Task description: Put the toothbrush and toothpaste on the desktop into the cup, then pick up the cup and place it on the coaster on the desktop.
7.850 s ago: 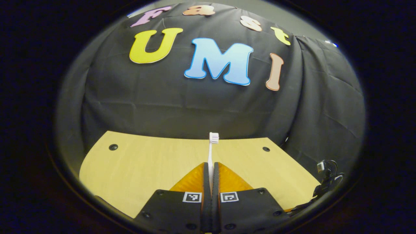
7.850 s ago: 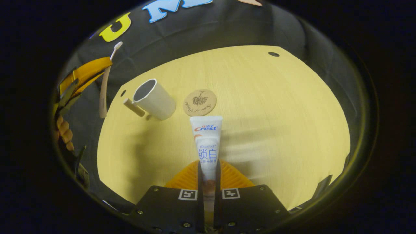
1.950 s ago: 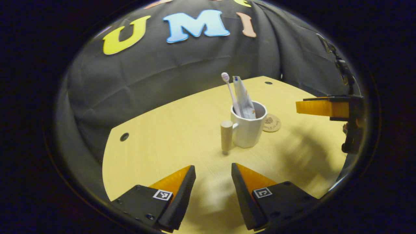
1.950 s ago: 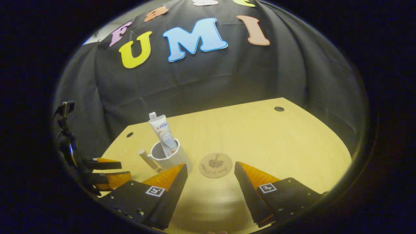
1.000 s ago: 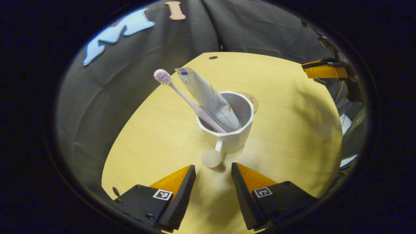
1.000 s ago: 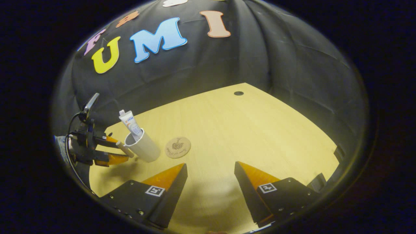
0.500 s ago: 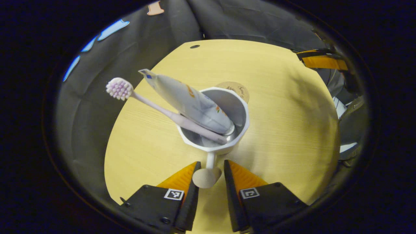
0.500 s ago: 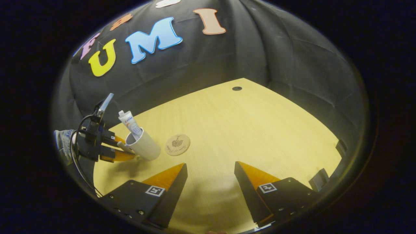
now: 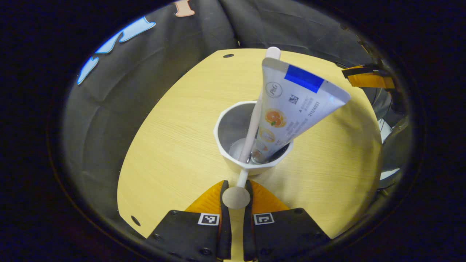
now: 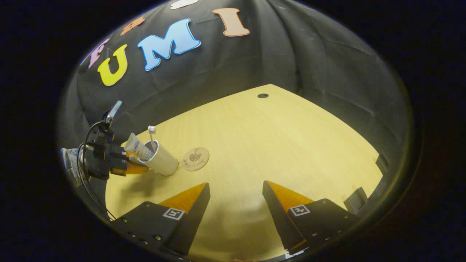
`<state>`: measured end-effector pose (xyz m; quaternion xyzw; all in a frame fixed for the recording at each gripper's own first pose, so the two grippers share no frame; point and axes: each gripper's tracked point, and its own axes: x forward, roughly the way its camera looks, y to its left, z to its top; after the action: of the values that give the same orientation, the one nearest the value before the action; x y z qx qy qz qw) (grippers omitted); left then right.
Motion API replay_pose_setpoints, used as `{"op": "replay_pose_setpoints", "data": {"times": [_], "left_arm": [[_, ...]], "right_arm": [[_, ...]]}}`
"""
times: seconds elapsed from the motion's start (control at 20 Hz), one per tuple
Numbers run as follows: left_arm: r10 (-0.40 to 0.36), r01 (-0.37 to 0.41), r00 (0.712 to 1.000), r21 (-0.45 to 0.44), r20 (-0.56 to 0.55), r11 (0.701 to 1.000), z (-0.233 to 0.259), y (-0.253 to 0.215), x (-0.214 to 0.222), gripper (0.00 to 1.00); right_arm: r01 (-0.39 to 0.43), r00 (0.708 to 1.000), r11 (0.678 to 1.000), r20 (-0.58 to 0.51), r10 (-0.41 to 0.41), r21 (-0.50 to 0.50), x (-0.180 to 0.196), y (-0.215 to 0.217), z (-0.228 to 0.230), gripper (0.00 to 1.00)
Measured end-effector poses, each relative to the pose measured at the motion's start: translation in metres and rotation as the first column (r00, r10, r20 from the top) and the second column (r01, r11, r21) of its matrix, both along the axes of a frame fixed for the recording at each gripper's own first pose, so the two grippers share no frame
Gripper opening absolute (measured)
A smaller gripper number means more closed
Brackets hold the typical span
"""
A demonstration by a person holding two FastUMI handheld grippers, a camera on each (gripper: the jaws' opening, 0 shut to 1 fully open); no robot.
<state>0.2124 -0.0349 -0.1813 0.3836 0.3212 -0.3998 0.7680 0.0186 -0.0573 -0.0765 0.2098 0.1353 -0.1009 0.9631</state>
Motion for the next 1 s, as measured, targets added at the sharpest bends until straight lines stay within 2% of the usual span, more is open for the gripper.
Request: {"op": "replay_pose_setpoints", "data": {"times": [0.05, 0.1, 0.7, 1.0], "left_arm": [[0.001, -0.001, 1.000, -0.003, 0.005, 1.000, 0.002, 0.000, 0.000, 0.27], [0.002, -0.002, 1.000, -0.008, 0.011, 1.000, 0.005, -0.001, 0.001, 0.20], [0.005, 0.001, 0.998, -0.089, 0.062, 0.996, 0.029, -0.037, 0.001, 0.19], [0.035, -0.019, 0.994, -0.154, 0.106, 0.988, 0.046, -0.059, 0.004, 0.19]], "right_arm": [[0.000, 1.000, 1.000, 0.000, 0.000, 0.004, -0.001, -0.001, 0.000, 0.89], [-0.001, 1.000, 1.000, -0.001, 0.001, 0.006, -0.001, -0.001, -0.001, 0.89], [0.010, 1.000, 1.000, 0.002, -0.010, 0.023, -0.011, -0.010, -0.007, 0.89], [0.015, 1.000, 0.999, -0.007, -0.015, 0.031, -0.016, -0.013, -0.014, 0.89]]}}
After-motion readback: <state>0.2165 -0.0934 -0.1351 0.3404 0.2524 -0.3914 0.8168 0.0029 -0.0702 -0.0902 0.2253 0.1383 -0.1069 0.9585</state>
